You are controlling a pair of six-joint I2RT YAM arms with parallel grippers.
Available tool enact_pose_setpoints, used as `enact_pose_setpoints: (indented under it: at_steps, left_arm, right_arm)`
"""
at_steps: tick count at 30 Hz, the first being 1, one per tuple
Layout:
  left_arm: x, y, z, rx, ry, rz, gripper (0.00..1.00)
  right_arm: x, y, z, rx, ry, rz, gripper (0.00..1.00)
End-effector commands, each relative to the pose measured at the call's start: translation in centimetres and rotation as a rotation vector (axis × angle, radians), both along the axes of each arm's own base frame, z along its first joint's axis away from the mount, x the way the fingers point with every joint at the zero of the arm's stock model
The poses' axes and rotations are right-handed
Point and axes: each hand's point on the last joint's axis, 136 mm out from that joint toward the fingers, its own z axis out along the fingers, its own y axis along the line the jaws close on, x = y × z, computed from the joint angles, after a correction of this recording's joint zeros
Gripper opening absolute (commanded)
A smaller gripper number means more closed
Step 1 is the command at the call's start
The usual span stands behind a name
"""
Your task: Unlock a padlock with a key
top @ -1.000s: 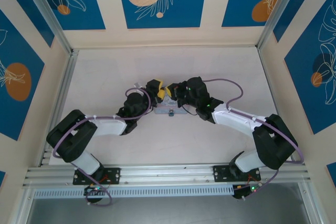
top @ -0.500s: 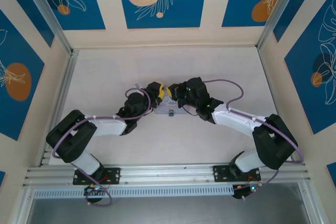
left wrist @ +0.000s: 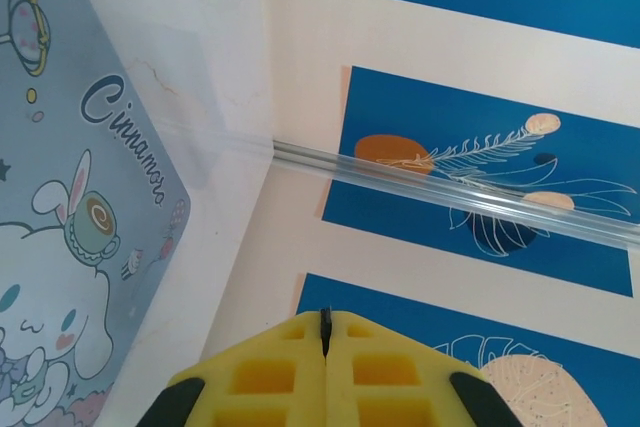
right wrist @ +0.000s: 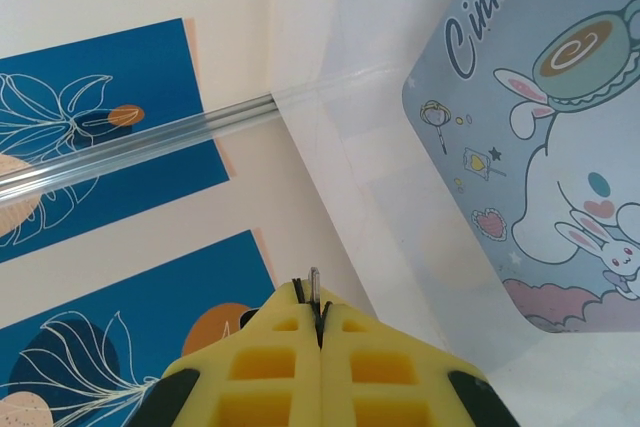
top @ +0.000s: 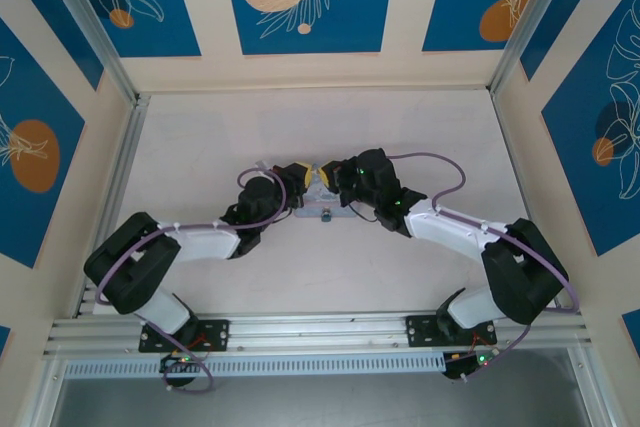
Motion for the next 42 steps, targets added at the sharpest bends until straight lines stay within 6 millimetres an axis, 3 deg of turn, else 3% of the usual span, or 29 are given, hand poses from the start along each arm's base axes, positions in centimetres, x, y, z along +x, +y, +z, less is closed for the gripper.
enact_pose_setpoints:
  at_steps: [1,3,5,6,12,16,22,30,42]
  left_arm:
    - [-0.5,-0.1,1.0,0.016,-0.038,-0.007,0.00]
    - [-0.5,-0.1,1.1,0.032,-0.054,-0.012,0.00]
    - [-0.5,-0.1,1.3,0.052,-0.074,-0.019,0.00]
    - [-0.6,-0.1,1.5,0.067,-0.089,-0.026,0.00]
    - [-1.1,-0.8,3.4,0.309,-0.212,-0.173,0.00]
    - [-2.2,-1.8,5.3,0.568,-0.365,-0.337,0.00]
    - [-3.5,-2.9,6.3,0.705,-0.527,-0.476,0.00]
    - [-3.4,-2.8,6.8,0.605,-0.561,-0.410,0.00]
    - [-2.9,-1.1,7.9,0.426,-0.548,-0.215,0.00]
  right_arm:
    - [-0.3,-1.0,0.9,-0.017,-0.034,-0.016,0.00]
    - [-0.5,-1.4,1.1,-0.026,-0.048,-0.006,0.09]
    - [-1.0,-2.1,1.3,-0.048,-0.065,0.012,0.38]
    - [-1.4,-2.7,1.2,-0.066,-0.066,0.017,0.48]
    - [-4.0,-7.8,0.8,-0.229,-0.150,0.077,0.69]
    - [-4.7,-9.0,2.3,-0.268,-0.294,0.221,0.68]
    - [-5.5,-7.3,5.4,-0.265,-0.554,0.376,0.63]
    - [-5.6,-5.7,8.0,-0.190,-0.748,0.390,0.56]
    - [-4.6,-2.4,8.2,-0.101,-0.791,0.389,0.51]
